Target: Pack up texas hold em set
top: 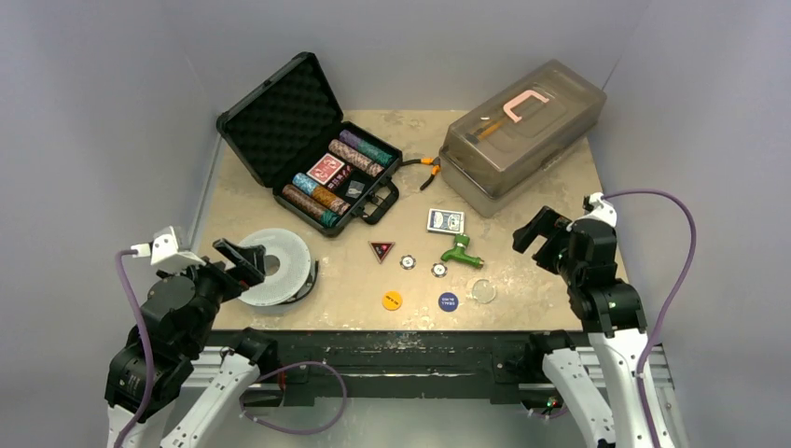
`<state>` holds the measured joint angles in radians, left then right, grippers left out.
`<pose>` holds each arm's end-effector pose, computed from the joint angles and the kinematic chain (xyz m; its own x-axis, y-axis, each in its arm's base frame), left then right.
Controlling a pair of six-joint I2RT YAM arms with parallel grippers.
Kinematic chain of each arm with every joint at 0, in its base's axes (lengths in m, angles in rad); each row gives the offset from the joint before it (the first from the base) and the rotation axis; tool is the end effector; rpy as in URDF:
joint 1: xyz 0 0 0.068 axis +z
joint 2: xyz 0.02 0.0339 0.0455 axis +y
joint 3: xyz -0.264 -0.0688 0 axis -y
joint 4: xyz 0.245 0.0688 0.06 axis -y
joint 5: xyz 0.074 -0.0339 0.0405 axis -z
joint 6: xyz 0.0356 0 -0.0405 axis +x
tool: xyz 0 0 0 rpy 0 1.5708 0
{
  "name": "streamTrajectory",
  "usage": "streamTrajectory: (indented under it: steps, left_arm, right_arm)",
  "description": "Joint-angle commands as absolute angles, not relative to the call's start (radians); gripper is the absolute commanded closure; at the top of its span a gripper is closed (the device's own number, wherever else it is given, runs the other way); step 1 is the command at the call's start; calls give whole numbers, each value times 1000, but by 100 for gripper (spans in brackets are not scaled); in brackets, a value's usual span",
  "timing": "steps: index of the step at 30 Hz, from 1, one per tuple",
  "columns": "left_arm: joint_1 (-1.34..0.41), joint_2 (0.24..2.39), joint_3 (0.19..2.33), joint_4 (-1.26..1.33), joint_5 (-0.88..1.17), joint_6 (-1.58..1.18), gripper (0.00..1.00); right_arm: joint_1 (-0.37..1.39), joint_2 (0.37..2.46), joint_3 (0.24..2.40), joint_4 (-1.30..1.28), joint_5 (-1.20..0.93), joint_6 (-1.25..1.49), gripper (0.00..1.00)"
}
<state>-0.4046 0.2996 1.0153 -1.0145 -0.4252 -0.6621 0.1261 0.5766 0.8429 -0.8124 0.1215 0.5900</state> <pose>0.0196 0.0076 0.3661 -0.2111 -0.5188 -0.8284 -0.1694 0.8541 -0.4918 0.1123 0.0099 0.3230 -0.4404 0.5008 -0.7451 0.2683 0.8654 0.4231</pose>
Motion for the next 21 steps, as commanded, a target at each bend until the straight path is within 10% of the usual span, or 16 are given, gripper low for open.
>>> streamTrajectory:
  steps: [1, 21]
  left_arm:
    - [-407, 277, 971, -1061, -312, -686, 0]
    - [-407, 428, 817, -912, 119, -739, 0]
  right_arm:
    - [128, 621, 870, -810, 118, 598, 1]
    - [130, 842, 761, -716, -156, 583, 1]
